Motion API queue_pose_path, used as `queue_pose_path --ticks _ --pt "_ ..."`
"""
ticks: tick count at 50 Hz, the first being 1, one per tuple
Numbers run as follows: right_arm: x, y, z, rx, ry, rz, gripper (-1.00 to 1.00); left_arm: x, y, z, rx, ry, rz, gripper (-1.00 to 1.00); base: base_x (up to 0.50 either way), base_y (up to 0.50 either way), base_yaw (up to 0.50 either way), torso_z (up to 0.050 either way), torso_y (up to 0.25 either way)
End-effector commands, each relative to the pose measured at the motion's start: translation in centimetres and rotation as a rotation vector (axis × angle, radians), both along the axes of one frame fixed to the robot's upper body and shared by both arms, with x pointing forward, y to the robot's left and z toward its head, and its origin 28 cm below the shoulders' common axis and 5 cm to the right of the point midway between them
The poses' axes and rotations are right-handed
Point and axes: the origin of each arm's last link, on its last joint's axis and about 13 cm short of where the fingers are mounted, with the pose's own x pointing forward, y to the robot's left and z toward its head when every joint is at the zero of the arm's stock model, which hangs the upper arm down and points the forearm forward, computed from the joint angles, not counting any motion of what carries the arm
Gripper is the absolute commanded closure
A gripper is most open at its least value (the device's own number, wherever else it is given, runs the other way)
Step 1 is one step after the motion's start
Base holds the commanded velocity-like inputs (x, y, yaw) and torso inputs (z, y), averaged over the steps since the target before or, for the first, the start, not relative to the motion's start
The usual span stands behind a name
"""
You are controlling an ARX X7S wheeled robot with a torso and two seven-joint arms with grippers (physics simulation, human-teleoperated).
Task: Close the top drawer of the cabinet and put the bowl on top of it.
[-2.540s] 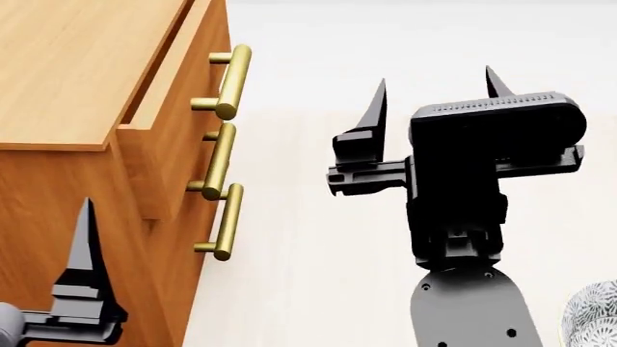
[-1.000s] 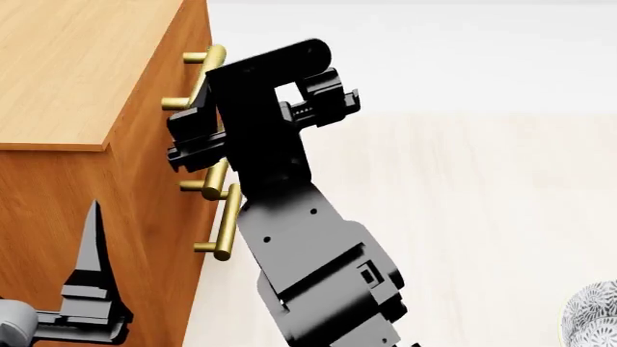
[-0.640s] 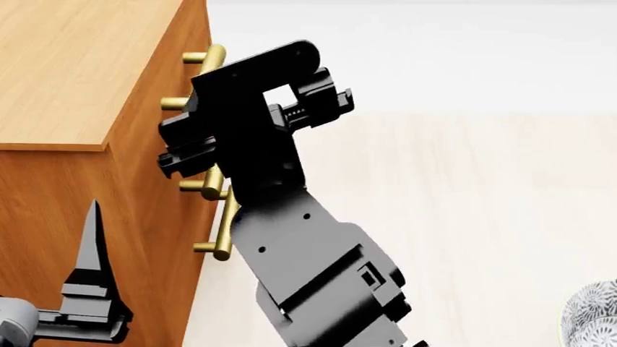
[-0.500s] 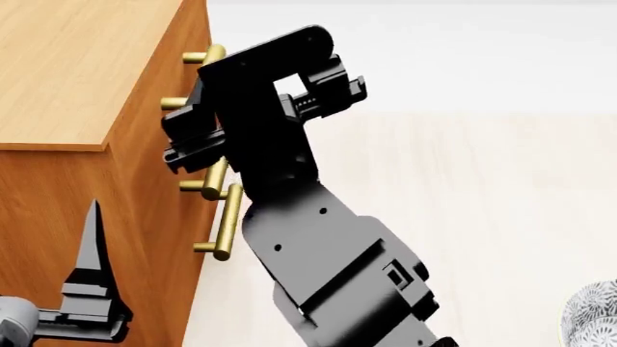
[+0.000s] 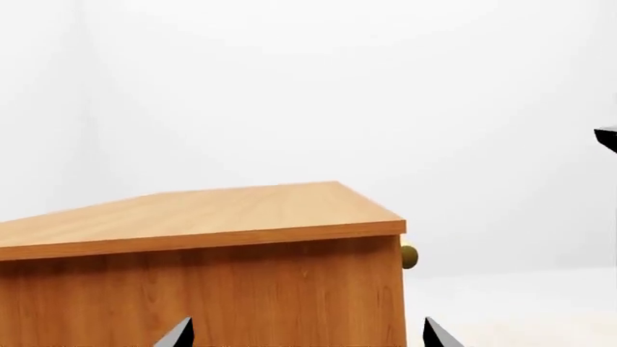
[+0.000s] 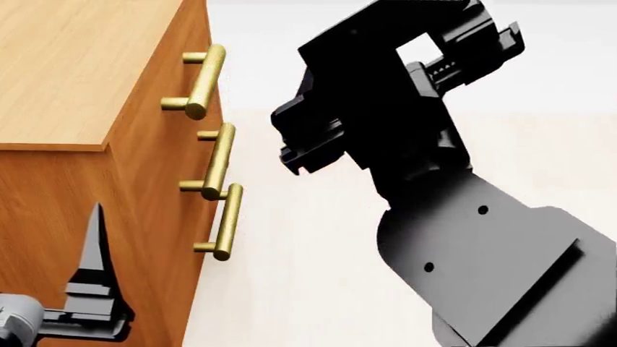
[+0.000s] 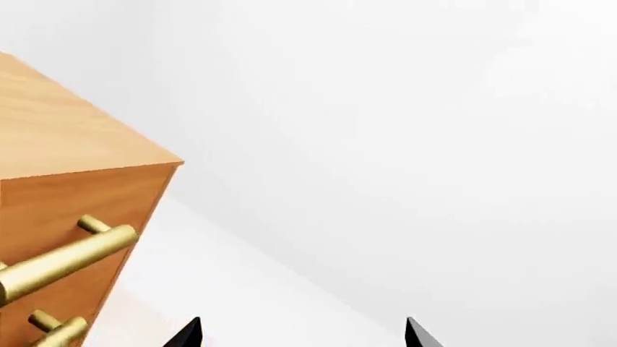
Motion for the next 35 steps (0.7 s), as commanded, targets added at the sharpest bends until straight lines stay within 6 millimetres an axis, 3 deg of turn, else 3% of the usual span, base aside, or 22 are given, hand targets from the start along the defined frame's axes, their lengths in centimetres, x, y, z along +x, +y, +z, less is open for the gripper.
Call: queue_pose_path --ticks 1,10,27,35 --pt "-3.7 -4.0 1.5 -0.103 0.003 -0.093 -1.0 0.3 0.0 -0.3 -0.001 0.006 -0.002 -1.0 0.0 0.0 0.0 0.0 0.0" --pt "-6.2 -6.4 2.6 -0.171 0.043 -0.163 -1.0 0.2 -0.1 -0.4 0.004 0.01 -0.006 -1.0 0.0 0.0 0.0 0.0 0.0" --pt "-8.8 -9.1 1.6 -0.26 0.178 -0.25 -1.0 0.6 -0.2 -0.7 0.009 0.022 -0.004 -1.0 0.0 0.0 0.0 0.0 0.0" --pt "-11.2 -11.2 0.6 -0.273 0.238 -0.307 -1.0 0.6 -0.2 -0.8 0.008 0.024 -0.008 -1.0 0.0 0.0 0.0 0.0 0.0"
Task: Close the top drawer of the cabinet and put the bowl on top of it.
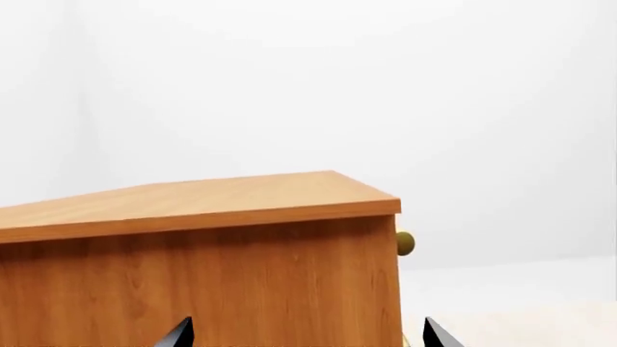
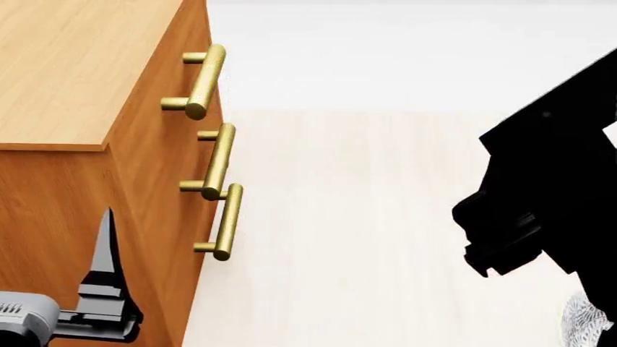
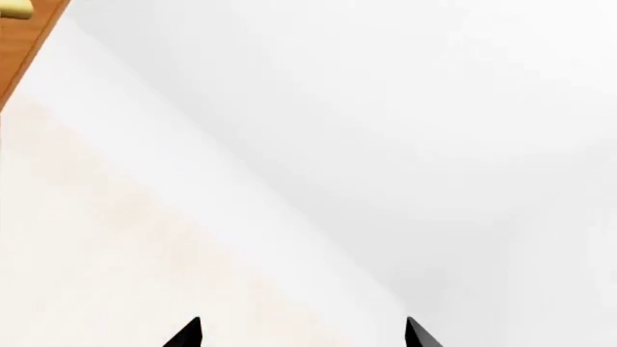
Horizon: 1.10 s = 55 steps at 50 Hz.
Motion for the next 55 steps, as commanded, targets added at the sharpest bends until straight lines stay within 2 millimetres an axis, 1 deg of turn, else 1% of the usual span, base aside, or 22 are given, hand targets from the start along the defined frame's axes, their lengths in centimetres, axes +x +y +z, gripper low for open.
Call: queue_pose_path --ticks 1,4,6,8,12,21,23,39,43,50,55 --pt "-3.1 -2.4 -0.8 -0.02 0.074 -0.078 -1.0 0.2 0.0 -0.2 0.0 0.005 -0.003 -1.0 0.0 0.0 0.0 0.0 0.0" --pt "-4.1 -3.2 -1.7 -0.012 0.096 -0.105 -1.0 0.2 -0.1 -0.2 0.001 0.005 -0.006 -1.0 0.0 0.0 0.0 0.0 0.0" --pt "-4.3 -3.3 -1.9 -0.005 0.1 -0.11 -1.0 0.2 -0.1 -0.2 0.001 0.006 -0.005 -1.0 0.0 0.0 0.0 0.0 0.0" --pt "-5.3 -4.0 -2.4 -0.022 0.117 -0.137 -1.0 0.3 -0.1 -0.4 0.002 0.01 -0.007 -1.0 0.0 0.0 0.0 0.0 0.0" --pt "-6.1 -4.5 -2.9 -0.013 0.133 -0.157 -1.0 0.3 -0.1 -0.5 0.003 0.013 -0.004 -1.0 0.0 0.0 0.0 0.0 0.0" --pt "-6.7 -4.1 -4.1 -0.023 0.205 -0.155 -1.0 0.4 -0.2 -0.5 0.007 0.016 -0.007 -1.0 0.0 0.0 0.0 0.0 0.0" --pt "-7.0 -3.8 -4.5 -0.029 0.223 -0.146 -1.0 0.5 -0.2 -0.7 0.006 0.019 -0.007 -1.0 0.0 0.0 0.0 0.0 0.0" --pt "-7.6 -3.3 -7.2 -0.013 0.279 -0.146 -1.0 0.5 -0.6 -1.1 0.009 0.026 -0.017 -1.0 0.0 0.0 0.0 0.0 0.0" --pt "-7.6 -3.2 -7.3 -0.012 0.283 -0.136 -1.0 0.4 -0.5 -1.0 0.009 0.027 -0.017 -1.0 0.0 0.0 0.0 0.0 0.0" --pt "-7.5 -3.5 -8.4 -0.007 0.305 -0.13 -1.0 0.4 -0.5 -1.1 0.01 0.029 -0.013 -1.0 0.0 0.0 0.0 0.0 0.0" --pt "-7.5 -3.8 -9.8 0.008 0.325 -0.137 -1.0 0.5 -0.6 -1.2 0.011 0.031 -0.015 -1.0 0.0 0.0 0.0 0.0 0.0"
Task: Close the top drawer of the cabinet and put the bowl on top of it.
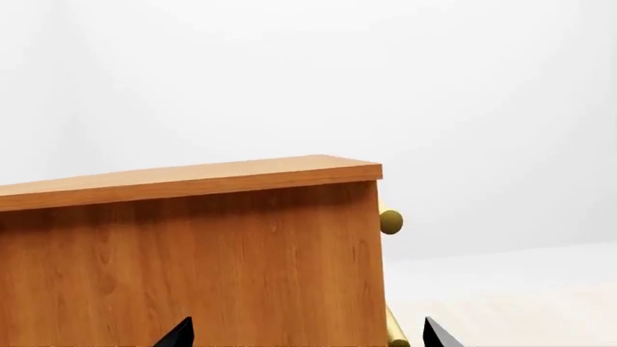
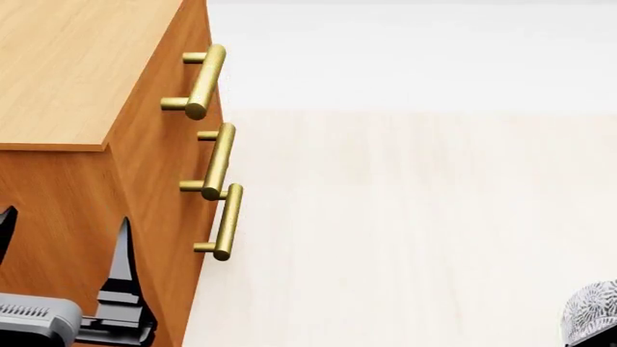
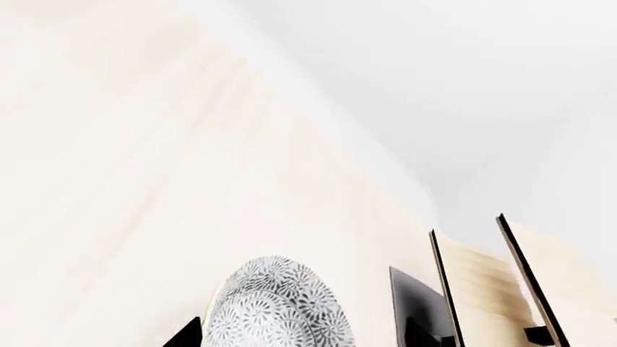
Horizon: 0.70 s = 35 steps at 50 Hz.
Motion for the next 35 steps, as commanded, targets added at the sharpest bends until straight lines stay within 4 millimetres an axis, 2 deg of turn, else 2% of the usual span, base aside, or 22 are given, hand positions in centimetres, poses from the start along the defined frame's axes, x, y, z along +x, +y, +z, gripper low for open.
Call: queue_pose_path --ticks 1,9,35 --pt "-0.2 -0.5 -2.3 0.013 0.04 -0.005 -1.0 0.1 -0.1 -0.2 0.003 0.005 -0.001 -1.0 0.0 0.0 0.0 0.0 0.0" --pt "-0.2 -1.0 -3.5 0.032 0.055 -0.016 -1.0 0.1 -0.1 -0.3 0.005 0.008 -0.001 -1.0 0.0 0.0 0.0 0.0 0.0" --pt "-0.2 -2.2 -5.3 0.049 0.076 -0.03 -1.0 0.1 -0.2 -0.2 0.011 0.008 -0.001 -1.0 0.0 0.0 0.0 0.0 0.0"
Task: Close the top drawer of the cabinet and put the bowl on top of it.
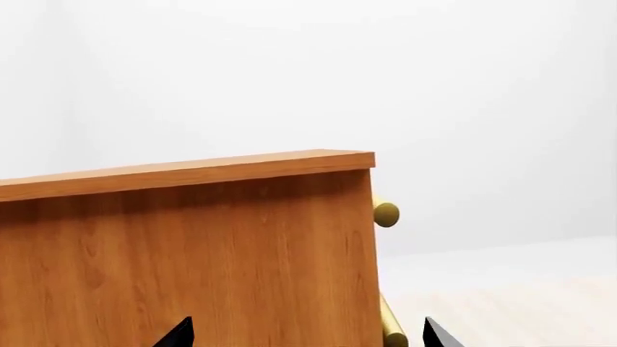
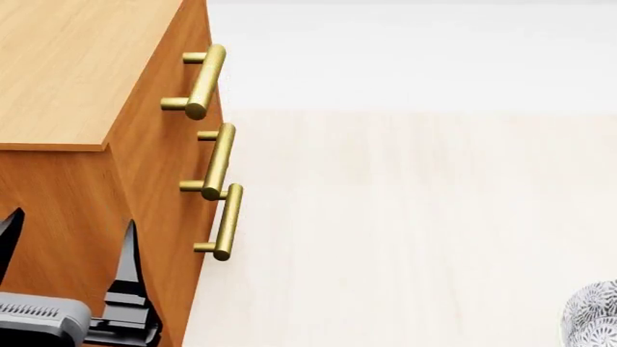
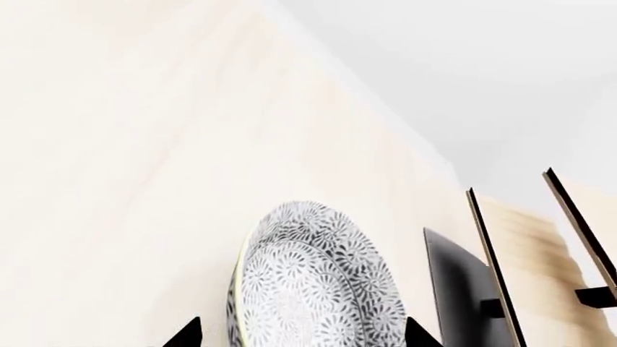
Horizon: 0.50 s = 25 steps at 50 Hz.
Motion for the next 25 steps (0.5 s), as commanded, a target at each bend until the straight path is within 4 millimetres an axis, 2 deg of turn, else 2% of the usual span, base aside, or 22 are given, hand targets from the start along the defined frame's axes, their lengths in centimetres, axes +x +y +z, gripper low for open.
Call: queue_pose_path --ticks 1,25 --pt "-0.02 -0.57 -0.83 0.009 0.006 -0.003 -1.0 -0.11 -0.02 0.16 0.003 -0.002 0.001 -1.0 0.0 0.0 0.0 0.0 0.0" --pt "-0.17 -1.18 -1.83 0.027 0.016 0.006 -1.0 -0.25 0.0 0.13 0.003 -0.005 0.002 -1.0 0.0 0.0 0.0 0.0 0.0"
